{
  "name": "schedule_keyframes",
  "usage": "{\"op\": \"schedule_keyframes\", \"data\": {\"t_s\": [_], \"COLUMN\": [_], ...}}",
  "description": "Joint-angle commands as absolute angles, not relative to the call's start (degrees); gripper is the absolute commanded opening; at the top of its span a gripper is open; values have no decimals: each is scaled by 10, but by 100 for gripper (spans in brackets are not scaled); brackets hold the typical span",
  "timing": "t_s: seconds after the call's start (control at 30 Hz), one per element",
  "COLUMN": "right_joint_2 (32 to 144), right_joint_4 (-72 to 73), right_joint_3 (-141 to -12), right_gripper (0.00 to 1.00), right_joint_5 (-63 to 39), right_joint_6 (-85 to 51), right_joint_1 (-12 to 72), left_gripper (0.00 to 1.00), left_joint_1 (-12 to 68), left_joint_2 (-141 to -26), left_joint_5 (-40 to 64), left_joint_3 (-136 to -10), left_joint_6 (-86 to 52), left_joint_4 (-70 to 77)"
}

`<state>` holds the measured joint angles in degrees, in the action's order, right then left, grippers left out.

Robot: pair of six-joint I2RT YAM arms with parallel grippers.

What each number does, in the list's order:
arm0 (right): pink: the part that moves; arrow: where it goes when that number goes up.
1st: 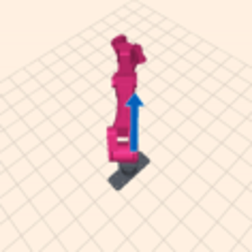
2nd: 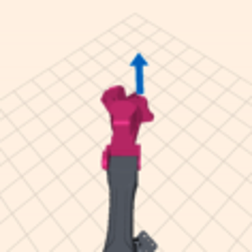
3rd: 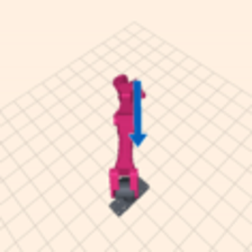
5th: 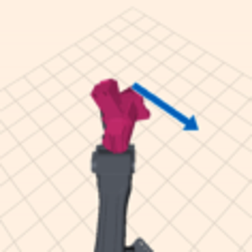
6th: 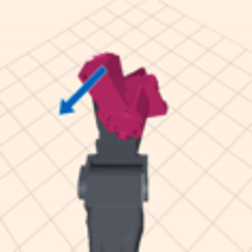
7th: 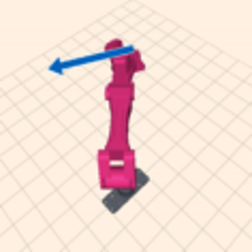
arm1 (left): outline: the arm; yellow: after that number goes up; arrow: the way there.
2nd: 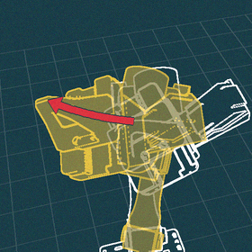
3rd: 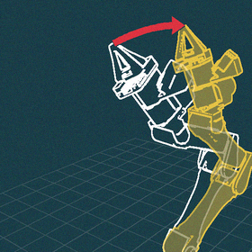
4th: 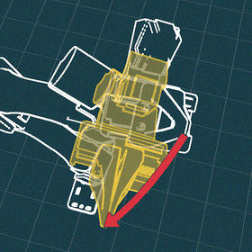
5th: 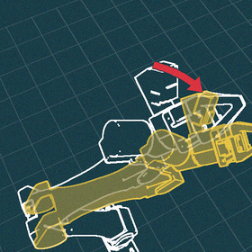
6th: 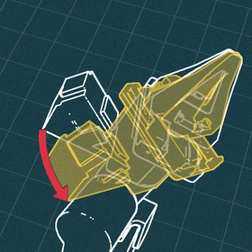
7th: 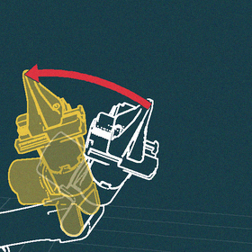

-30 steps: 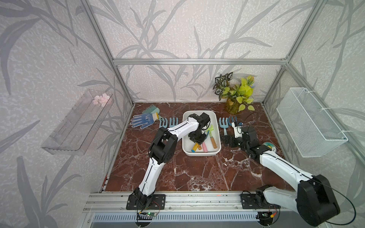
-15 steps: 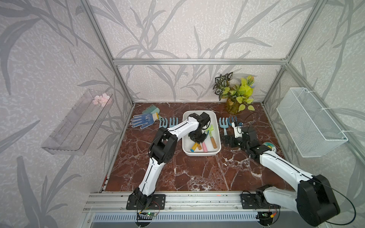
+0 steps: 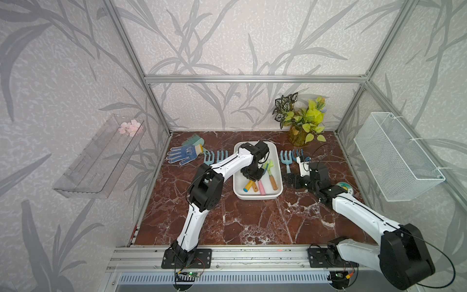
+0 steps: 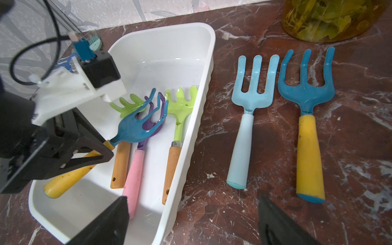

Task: Take the hand rake out of the storage box
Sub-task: Pick up the rake from the storage box, then place the rake at the center of the board.

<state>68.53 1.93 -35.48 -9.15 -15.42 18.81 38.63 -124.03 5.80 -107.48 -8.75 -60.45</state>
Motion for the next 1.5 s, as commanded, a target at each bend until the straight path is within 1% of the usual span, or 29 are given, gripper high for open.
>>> {"op": "schedule_keyframes", "data": {"t_s": [0.0, 0.13, 0.33, 0.53, 0.7, 0.9, 1.07, 1.23, 1.3, 1.47], "right_joint_2": [676, 676, 679, 687, 688, 687, 688, 688, 687, 686], "right_joint_4": [32, 31, 29, 23, 21, 18, 18, 17, 16, 16], "right_joint_3": [-352, -352, -355, -363, -366, -367, -367, -368, -368, -368], "right_gripper": [95, 95, 95, 95, 95, 95, 95, 95, 95, 95], "right_joint_5": [-99, -100, -103, -106, -108, -111, -112, -112, -112, -112], "right_joint_6": [-152, -151, -150, -149, -148, -145, -145, -145, -145, -146], "right_joint_1": [189, 189, 189, 189, 189, 189, 189, 189, 189, 189], "left_gripper": [21, 20, 19, 17, 15, 14, 14, 12, 10, 10], "left_joint_1": [388, 389, 387, 380, 376, 374, 373, 354, 350, 330], "left_joint_2": [-1179, -1131, -1046, -931, -838, -754, -679, -666, -670, -690], "left_joint_5": [47, 41, -1, -43, -94, -133, -179, -202, -214, -207], "left_joint_3": [-1059, -1016, -941, -831, -748, -663, -550, -501, -493, -490], "left_joint_6": [-103, -117, -131, -160, -194, -232, -266, -267, -269, -264], "left_joint_4": [-605, -587, -576, -552, -562, -563, -499, -486, -485, -476]}}
